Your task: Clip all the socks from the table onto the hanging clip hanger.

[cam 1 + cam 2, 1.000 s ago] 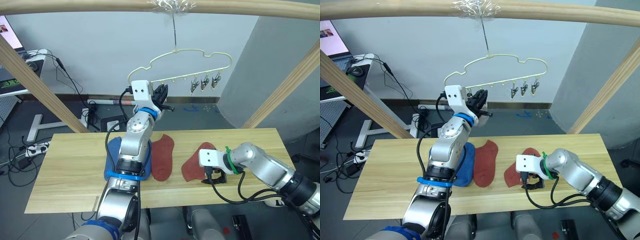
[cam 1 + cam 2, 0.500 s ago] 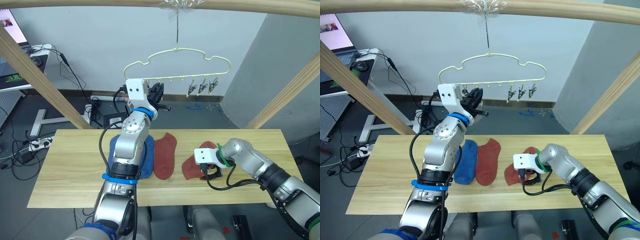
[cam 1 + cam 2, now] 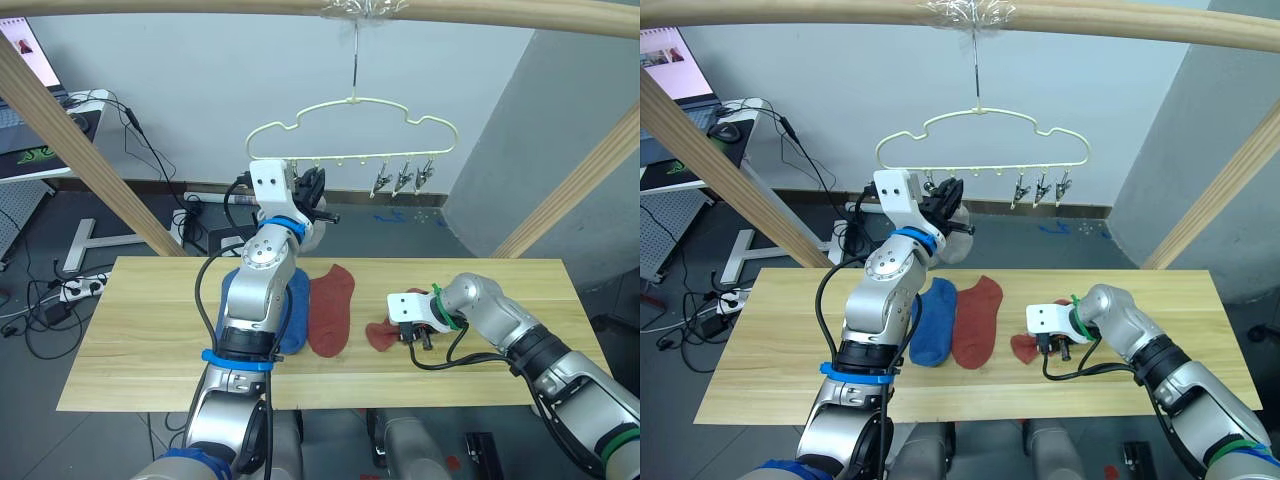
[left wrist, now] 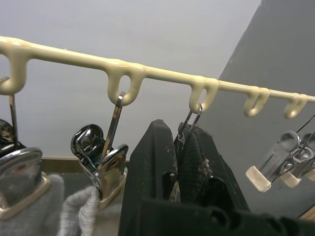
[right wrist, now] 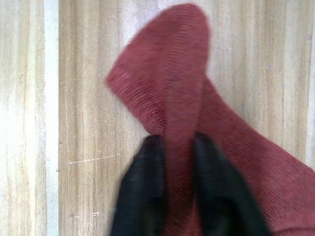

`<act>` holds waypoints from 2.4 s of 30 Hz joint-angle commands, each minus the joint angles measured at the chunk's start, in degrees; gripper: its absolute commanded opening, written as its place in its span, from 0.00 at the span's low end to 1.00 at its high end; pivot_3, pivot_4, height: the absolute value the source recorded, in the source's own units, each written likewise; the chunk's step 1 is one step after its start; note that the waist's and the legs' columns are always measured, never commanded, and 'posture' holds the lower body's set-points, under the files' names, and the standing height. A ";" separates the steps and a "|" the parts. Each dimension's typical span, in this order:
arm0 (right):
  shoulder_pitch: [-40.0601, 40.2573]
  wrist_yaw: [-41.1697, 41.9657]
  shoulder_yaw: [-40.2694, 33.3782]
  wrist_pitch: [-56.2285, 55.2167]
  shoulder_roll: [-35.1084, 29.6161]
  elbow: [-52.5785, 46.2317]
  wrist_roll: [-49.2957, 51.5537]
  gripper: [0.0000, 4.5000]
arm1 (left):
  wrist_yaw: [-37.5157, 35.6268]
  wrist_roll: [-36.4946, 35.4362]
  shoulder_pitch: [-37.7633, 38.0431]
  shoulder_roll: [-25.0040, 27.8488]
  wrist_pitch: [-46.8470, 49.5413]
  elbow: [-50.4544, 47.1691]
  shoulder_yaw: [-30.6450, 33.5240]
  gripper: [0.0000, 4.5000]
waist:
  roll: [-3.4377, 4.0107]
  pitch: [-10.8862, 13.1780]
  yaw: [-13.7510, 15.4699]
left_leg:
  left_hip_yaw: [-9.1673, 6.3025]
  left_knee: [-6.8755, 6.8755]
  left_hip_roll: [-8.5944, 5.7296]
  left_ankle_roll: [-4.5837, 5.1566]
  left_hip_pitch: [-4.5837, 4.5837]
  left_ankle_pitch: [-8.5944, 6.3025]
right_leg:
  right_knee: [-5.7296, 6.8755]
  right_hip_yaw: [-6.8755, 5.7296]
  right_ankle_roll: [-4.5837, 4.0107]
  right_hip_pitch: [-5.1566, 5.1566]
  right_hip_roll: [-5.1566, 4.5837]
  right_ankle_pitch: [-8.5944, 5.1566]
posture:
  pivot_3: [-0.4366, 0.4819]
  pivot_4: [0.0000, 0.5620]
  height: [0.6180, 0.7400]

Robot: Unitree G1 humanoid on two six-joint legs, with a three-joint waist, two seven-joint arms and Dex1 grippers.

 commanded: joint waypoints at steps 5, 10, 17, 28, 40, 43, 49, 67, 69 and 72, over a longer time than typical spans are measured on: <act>5.70 -2.67 -8.39 18.89 0.02 -14.92 2.05 0.01 | -4.46 -8.76 -1.17 1.19 8.65 -2.20 4.04 0.02 | 0.01 0.01 -0.09 | -0.02 0.01 0.00 -0.01 -0.04 0.00 | 0.04 -0.01 0.00 -0.05 0.00 0.00 | 0.47 0.49 1.00; 9.19 -10.61 -18.56 36.65 3.05 -30.09 4.50 0.01 | -5.86 -17.74 -4.25 1.89 17.08 -1.71 9.30 0.02 | 0.02 0.01 -0.37 | -0.03 0.06 0.01 -0.03 -0.08 0.01 | 0.11 -0.03 0.00 -0.12 0.01 0.00 | 0.44 0.45 1.00; 5.96 -23.97 -31.80 57.23 19.92 -43.99 10.60 0.01 | -5.13 -28.34 -8.13 2.42 26.48 0.55 16.18 0.02 | 0.02 0.01 -1.37 | -0.08 0.07 0.02 -0.04 -0.13 0.01 | 0.11 -0.07 0.00 -0.15 0.01 0.00 | 0.39 0.41 1.00; -4.43 -33.80 -36.29 56.73 28.86 -34.89 18.24 0.01 | -1.22 -34.88 -13.29 3.00 31.22 5.08 21.07 0.02 | 0.02 0.00 -1.91 | -0.07 0.07 -0.01 -0.05 -0.21 0.00 | 0.10 -0.08 -0.07 -0.20 0.00 0.04 | 0.40 0.40 1.00; -9.36 -35.78 -34.34 49.76 28.52 -24.20 23.63 0.01 | 1.85 -38.20 -13.19 2.74 32.95 4.07 21.50 0.02 | 0.02 0.00 -1.82 | -0.08 0.03 0.01 -0.06 -0.25 -0.01 | 0.13 -0.11 -0.29 -0.28 0.00 0.17 | 0.42 0.40 1.00; -10.75 -35.73 -33.82 49.29 28.05 -23.45 24.59 0.01 | 1.68 -38.13 -13.00 2.93 32.73 3.93 21.07 0.02 | 0.02 0.01 -1.74 | -0.08 0.03 0.00 -0.06 -0.26 -0.01 | 0.13 -0.11 -0.29 -0.28 0.00 0.17 | 0.42 0.39 1.00; -12.05 -36.01 -33.28 49.52 26.51 -23.77 26.24 0.01 | 1.29 -37.83 -12.24 3.33 32.57 3.24 20.60 0.02 | 0.02 0.00 -1.71 | -0.08 0.03 0.00 -0.07 -0.27 -0.01 | 0.13 -0.11 -0.29 -0.29 0.00 0.17 | 0.42 0.39 1.00; -13.82 -36.60 -33.46 52.34 23.59 -26.26 32.54 0.01 | 1.15 -37.46 -11.15 3.50 31.80 2.73 19.58 0.02 | 0.02 0.00 -1.73 | -0.08 0.03 0.01 -0.07 -0.27 -0.02 | 0.14 -0.11 -0.29 -0.29 0.00 0.17 | 0.41 0.41 1.00; -14.30 -36.89 -33.41 51.83 23.72 -25.33 32.66 0.01 | 1.21 -37.53 -11.13 3.39 31.84 2.69 19.54 0.02 | 0.03 0.01 -1.74 | -0.08 0.03 0.01 -0.07 -0.27 -0.02 | 0.14 -0.10 -0.29 -0.29 0.00 0.17 | 0.41 0.41 1.00; -14.93 -36.99 -33.38 51.06 23.81 -23.98 32.58 0.01 | 1.25 -37.69 -11.17 3.23 31.86 2.74 19.47 0.02 | 0.03 0.00 -1.74 | -0.08 0.03 0.01 -0.07 -0.27 -0.01 | 0.15 -0.11 -0.29 -0.30 0.00 0.18 | 0.41 0.41 1.00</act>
